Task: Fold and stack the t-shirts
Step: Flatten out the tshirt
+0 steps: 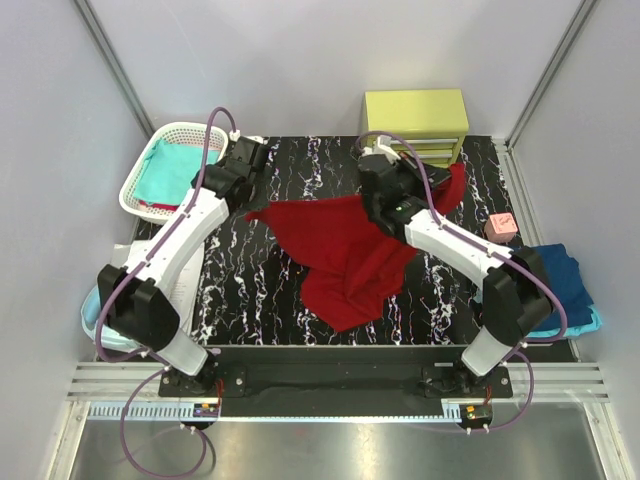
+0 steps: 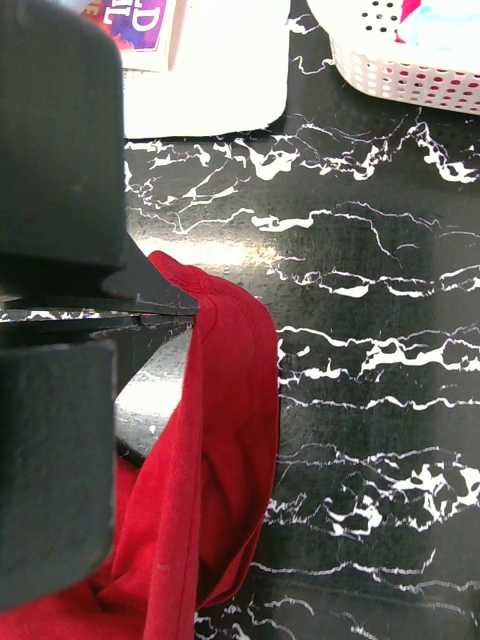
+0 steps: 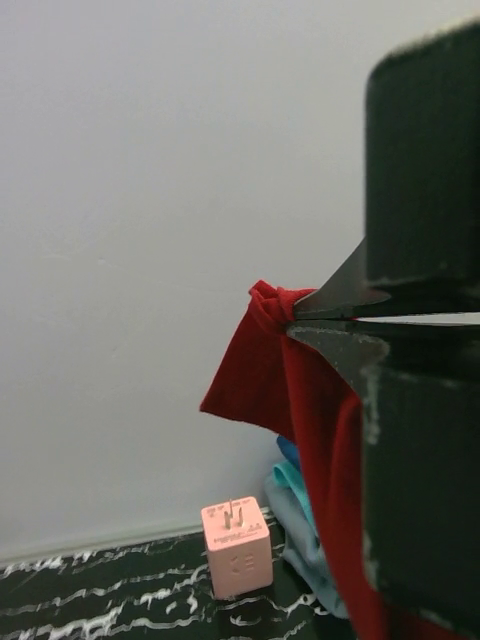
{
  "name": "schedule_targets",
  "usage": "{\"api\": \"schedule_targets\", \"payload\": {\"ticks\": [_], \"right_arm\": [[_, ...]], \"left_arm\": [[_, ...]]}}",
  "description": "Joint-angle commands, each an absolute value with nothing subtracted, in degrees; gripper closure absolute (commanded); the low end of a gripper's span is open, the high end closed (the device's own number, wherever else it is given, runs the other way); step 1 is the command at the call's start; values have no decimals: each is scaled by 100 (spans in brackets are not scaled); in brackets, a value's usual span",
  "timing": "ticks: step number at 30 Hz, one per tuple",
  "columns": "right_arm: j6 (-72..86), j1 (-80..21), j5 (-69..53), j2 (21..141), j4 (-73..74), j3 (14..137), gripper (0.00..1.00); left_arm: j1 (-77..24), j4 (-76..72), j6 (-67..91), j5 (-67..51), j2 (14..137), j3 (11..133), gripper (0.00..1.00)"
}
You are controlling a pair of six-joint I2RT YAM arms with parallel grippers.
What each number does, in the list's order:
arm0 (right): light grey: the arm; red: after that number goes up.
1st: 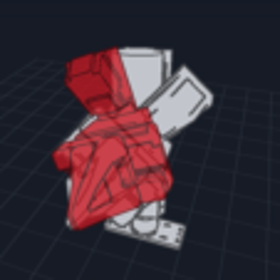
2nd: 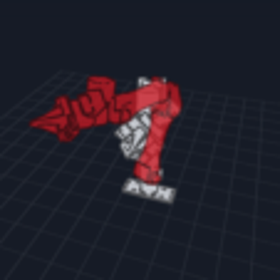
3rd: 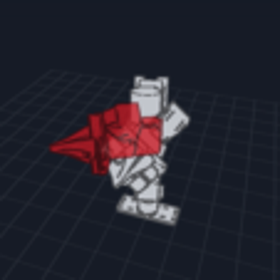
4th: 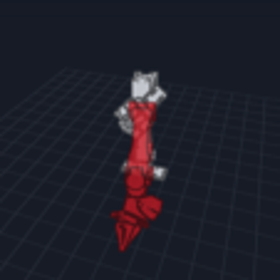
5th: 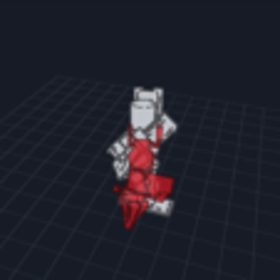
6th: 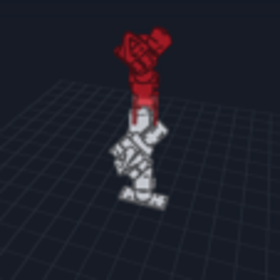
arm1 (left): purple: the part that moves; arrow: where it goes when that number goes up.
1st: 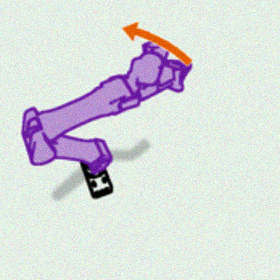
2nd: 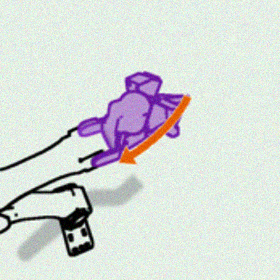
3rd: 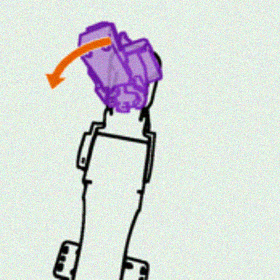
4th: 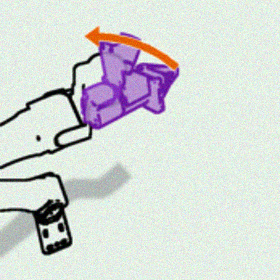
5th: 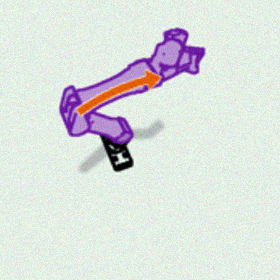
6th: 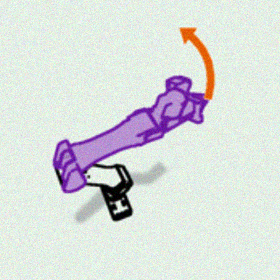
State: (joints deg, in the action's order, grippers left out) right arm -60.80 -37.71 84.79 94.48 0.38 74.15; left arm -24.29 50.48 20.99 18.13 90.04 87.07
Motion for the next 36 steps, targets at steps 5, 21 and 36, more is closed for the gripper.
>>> {"api": "schedule_targets", "payload": {"ticks": [5,21,36], "right_arm": [[-6822,-3637,8995,9159,-1320,7225,100],[-337,-4712,6075,9474,6255,12048,100],[2681,-2119,1239,8544,6039,9811,100]], "left_arm": [[-2645,4860,1995,1802,8288,8517,100],[-2786,4904,1925,1784,8139,8534,100],[-2752,4729,1942,2162,7814,7841,100]]}}
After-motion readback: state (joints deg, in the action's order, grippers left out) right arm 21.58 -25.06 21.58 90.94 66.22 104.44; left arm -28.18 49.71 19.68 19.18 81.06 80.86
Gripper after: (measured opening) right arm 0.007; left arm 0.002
